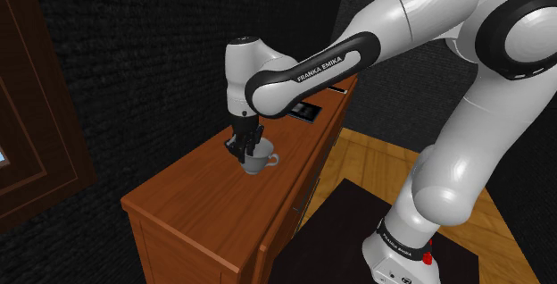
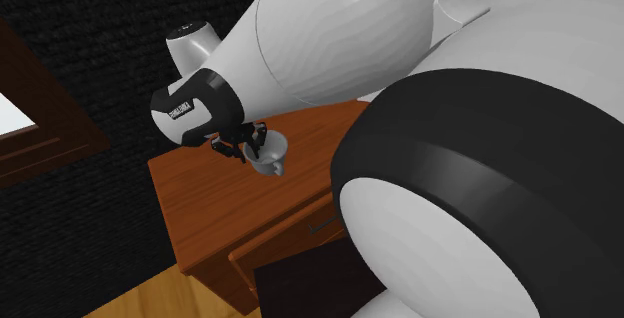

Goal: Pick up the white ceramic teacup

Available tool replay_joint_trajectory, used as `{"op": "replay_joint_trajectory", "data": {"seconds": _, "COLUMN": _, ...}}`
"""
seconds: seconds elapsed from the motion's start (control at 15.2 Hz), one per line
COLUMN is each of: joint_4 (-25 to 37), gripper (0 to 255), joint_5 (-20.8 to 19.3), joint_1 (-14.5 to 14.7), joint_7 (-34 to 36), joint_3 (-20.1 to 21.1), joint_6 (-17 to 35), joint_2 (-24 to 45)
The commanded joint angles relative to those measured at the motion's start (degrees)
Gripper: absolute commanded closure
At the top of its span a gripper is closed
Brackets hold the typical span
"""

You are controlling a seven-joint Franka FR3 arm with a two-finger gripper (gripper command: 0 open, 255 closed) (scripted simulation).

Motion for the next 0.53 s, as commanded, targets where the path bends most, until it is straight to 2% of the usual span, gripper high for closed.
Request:
{"op": "replay_joint_trajectory", "data": {"seconds": 0.0, "joint_4": 0.0, "gripper": 255, "joint_5": 0.0, "joint_1": 0.0, "joint_7": 0.0, "joint_3": 0.0, "joint_6": 0.0, "joint_2": 0.0}}
{"op": "replay_joint_trajectory", "data": {"seconds": 0.2, "joint_4": 0.1, "gripper": 255, "joint_5": 0.0, "joint_1": 0.0, "joint_7": 0.0, "joint_3": 0.0, "joint_6": 0.0, "joint_2": 0.1}}
{"op": "replay_joint_trajectory", "data": {"seconds": 0.46, "joint_4": 1.6, "gripper": 255, "joint_5": 0.8, "joint_1": 0.0, "joint_7": -0.8, "joint_3": -0.1, "joint_6": -3.1, "joint_2": -1.5}}
